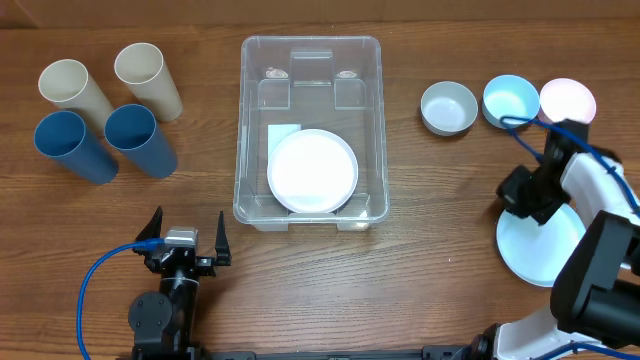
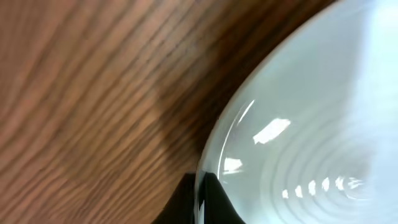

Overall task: Pack container
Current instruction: 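Carry the light-blue plate into the bin and lay it on the white plate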

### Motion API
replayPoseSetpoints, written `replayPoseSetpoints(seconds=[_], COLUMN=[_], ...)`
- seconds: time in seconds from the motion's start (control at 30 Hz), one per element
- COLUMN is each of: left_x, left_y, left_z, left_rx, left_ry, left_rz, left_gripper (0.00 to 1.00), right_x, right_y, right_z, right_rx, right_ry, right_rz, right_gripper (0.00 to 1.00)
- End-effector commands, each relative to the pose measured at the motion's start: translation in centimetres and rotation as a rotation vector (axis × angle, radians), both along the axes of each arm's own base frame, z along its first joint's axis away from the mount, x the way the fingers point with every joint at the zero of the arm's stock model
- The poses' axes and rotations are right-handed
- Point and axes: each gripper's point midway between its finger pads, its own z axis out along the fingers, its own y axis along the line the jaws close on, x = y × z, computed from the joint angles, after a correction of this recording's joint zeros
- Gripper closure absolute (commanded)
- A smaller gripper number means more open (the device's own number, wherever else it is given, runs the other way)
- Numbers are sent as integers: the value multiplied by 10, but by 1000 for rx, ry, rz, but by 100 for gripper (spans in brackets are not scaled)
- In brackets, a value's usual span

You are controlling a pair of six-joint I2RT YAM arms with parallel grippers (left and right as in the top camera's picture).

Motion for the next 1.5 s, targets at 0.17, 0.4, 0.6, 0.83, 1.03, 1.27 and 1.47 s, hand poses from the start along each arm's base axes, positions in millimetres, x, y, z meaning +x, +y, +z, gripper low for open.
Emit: replayPoseSetpoints(seconds=[0.17,0.4,0.6,0.83,1.03,1.27,1.47], left_x=[0,0,0,0,0,0,0], left_y=[0,0,0,0,0,0,0], left_z=[0,0,0,0,0,0,0], left_rx=[1,1,1,1,1,1,1], left_ry=[-4,-4,-4,-4,-4,-4,-4], left_rz=[-5,-5,-5,-5,-5,-5,-5], left_gripper=[0,0,0,0,0,0,0], right_x=[46,78,88,65,58,58,61], right_y=[-17,27,188,340,402,433,445], right_z=[96,221,298,294,227,147,103], right_rx=[-43,-100,-67,-51,-30,-48,-24], right_ry=[-112,-302,-552,-662,-520,-356,-279], right_rz=[8,203,628,961,1097,1165,1183], right_gripper=[96,96,96,96,96,96,96])
